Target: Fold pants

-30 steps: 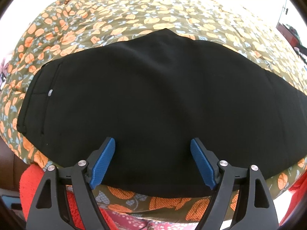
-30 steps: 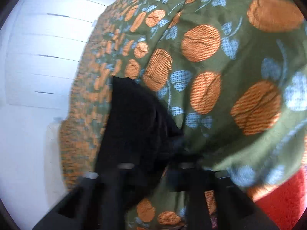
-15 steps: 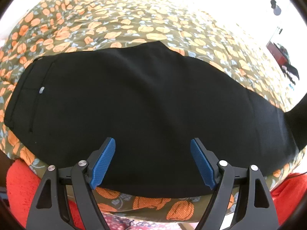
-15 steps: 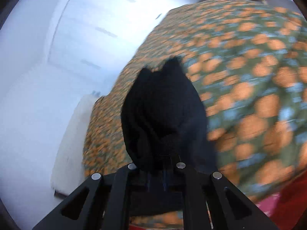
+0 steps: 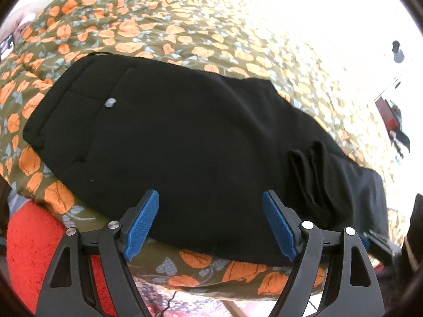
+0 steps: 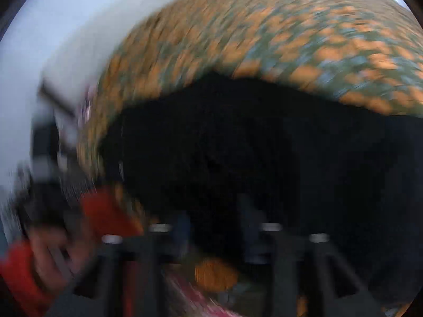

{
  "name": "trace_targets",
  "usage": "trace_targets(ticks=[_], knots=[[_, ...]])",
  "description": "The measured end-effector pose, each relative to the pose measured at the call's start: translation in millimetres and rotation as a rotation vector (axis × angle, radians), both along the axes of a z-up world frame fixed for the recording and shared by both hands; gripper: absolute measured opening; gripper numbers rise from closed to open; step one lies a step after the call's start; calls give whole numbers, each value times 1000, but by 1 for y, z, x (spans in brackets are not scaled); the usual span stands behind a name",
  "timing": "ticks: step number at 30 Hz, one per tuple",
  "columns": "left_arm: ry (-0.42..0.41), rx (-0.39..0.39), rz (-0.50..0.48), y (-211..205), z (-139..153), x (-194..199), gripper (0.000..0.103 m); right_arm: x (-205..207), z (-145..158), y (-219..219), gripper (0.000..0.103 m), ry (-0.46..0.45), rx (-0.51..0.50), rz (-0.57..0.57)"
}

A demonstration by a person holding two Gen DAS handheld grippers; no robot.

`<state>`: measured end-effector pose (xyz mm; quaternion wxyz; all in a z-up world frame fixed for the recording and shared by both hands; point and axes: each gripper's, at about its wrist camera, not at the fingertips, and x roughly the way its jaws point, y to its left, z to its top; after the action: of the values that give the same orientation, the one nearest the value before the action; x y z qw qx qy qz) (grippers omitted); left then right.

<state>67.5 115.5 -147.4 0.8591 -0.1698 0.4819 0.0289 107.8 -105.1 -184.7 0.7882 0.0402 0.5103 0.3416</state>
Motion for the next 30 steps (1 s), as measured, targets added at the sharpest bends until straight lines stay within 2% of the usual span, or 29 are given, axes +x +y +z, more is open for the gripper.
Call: trace_targets(ticks=[3, 5, 7, 9, 13, 18, 22, 24, 28, 30], knots=[[-61, -40, -41, -6, 12, -10, 82, -25, 21, -27, 72, -107, -55, 78], [-120, -54, -123, -27, 25, -14, 82, -42, 40, -52, 84, -199, -101, 74], [-147, -55, -221, -52, 33, -15, 82, -63, 54, -79, 88, -265, -124, 36], [-138, -60, -311, -78, 32, -12, 82, -73, 58, -109, 88, -286, -116, -28], [-105, -7, -387, -109, 23, -11, 82, -59, 54, -143, 89, -292, -142, -184], [-98, 32, -381, -106, 23, -15, 82, -46, 55, -178, 89, -268, -109, -302], [-103, 30, -350, -95, 22, -20, 82, -38, 46, -188, 89, -214, -73, -346], [-107, -10, -328, -85, 23, -19, 82, -36, 46, -194, 89, -206, -60, -365], [-117, -159, -265, -59, 24, -16, 82, -35, 48, -210, 89, -204, -36, -435], [-123, -189, -254, -54, 25, -17, 82, -35, 47, -219, 89, -192, -17, -474]])
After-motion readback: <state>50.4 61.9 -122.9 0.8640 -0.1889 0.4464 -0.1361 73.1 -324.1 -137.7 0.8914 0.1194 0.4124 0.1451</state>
